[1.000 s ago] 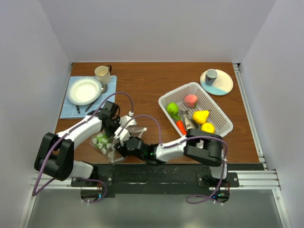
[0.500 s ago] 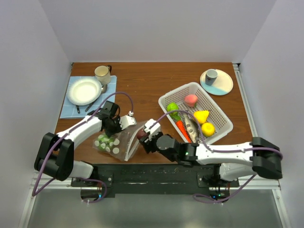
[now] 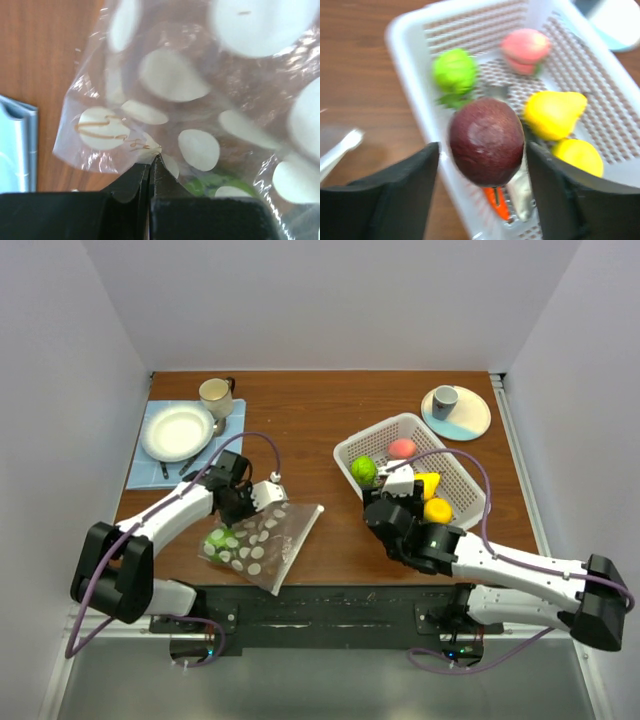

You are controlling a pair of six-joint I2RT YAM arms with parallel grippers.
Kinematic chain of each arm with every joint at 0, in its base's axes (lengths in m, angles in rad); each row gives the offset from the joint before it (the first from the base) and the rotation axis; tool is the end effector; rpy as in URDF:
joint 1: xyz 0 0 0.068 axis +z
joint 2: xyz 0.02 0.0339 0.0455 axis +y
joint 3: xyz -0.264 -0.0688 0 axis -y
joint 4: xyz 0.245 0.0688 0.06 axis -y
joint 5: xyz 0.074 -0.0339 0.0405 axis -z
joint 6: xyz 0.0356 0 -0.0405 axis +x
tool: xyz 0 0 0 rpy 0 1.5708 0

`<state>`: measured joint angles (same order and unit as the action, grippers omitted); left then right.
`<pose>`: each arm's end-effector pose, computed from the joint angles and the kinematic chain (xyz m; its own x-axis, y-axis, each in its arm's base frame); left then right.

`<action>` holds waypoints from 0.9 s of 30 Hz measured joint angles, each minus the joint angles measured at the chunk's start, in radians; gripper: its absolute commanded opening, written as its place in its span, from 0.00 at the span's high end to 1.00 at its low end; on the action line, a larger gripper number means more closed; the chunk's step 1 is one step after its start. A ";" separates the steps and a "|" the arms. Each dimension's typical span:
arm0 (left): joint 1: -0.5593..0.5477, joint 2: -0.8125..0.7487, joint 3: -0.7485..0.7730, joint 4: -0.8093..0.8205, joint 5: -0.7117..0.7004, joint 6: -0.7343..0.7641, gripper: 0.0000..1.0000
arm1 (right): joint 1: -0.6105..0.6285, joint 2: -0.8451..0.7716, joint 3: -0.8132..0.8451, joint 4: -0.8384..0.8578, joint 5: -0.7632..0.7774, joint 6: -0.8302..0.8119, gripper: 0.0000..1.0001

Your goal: Open the zip-top bag and remove the fake food

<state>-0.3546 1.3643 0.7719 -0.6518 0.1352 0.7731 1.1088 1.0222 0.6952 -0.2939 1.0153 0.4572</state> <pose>0.2212 -0.0870 0.1814 -0.3672 0.8738 -0.3188 0.8956 0.4247 0.1327 0.1203 0.1737 0.2629 -0.3051 -0.0904 -0.9480 -0.0327 0.9959 -0.0845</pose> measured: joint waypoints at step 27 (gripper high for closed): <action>0.165 -0.145 0.187 -0.177 0.082 0.018 0.97 | 0.064 0.072 -0.098 0.224 -0.365 -0.096 0.21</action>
<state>-0.1898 1.2190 0.9585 -0.8284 0.2176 0.7906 1.1728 1.0946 0.5968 -0.0704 0.6498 0.3614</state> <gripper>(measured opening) 0.044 0.796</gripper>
